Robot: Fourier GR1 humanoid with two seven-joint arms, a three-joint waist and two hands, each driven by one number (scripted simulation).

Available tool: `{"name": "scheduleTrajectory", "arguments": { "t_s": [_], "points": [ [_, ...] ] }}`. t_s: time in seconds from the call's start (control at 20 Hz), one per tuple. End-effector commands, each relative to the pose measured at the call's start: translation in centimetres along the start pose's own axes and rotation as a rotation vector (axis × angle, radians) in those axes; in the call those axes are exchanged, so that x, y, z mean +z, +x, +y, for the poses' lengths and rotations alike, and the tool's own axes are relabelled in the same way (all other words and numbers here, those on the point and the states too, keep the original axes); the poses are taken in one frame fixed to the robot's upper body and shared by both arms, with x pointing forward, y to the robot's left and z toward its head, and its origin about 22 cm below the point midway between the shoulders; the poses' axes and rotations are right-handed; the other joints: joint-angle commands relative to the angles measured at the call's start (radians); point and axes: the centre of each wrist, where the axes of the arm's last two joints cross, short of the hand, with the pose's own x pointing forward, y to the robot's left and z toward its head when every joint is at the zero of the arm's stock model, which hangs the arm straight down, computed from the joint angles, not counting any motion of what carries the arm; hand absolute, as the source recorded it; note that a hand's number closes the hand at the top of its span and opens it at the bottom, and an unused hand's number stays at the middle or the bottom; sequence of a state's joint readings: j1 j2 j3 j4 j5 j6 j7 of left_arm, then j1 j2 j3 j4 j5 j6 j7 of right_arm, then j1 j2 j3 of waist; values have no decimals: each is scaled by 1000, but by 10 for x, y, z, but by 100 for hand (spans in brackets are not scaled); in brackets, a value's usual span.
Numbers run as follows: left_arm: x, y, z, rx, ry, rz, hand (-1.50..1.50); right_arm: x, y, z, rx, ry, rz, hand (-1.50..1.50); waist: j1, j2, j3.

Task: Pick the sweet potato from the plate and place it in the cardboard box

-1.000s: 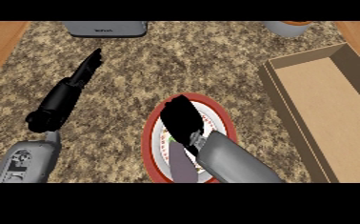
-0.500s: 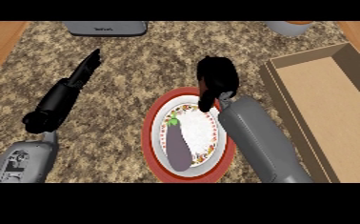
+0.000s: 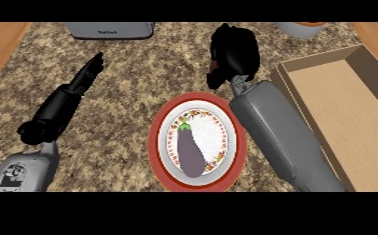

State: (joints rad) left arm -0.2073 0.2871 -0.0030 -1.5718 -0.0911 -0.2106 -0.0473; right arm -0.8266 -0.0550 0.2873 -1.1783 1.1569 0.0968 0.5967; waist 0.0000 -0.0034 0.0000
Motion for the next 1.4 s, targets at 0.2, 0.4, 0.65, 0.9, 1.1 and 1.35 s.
{"name": "scheduleTrajectory", "arguments": {
  "t_s": [0.2, 0.4, 0.65, 0.9, 1.1, 1.35],
  "points": [
    [-5, 1, 1, -9, 31, 3, 0, -6, -19, -76, -157, -279, 328, 150, -13, -2, 0],
    [-3, -6, -20, 19, 14, 14, 0, -3, -62, -91, -169, -376, 467, 150, -14, -1, 0],
    [-8, -4, -14, 12, 7, -4, 0, -7, -131, -119, -187, -439, 573, 150, -10, 3, 0],
    [-9, -11, -3, -7, 15, -3, 0, -1, -182, -109, -52, -374, 637, 150, -10, 5, 0],
    [3, -13, 11, -4, 24, 0, 0, 6, -213, -103, -51, -186, 668, 150, -8, 3, 0],
    [7, -6, 13, -9, 30, -4, 0, 19, -258, -98, -139, 69, 726, 150, -9, -1, 0]
  ]
}}
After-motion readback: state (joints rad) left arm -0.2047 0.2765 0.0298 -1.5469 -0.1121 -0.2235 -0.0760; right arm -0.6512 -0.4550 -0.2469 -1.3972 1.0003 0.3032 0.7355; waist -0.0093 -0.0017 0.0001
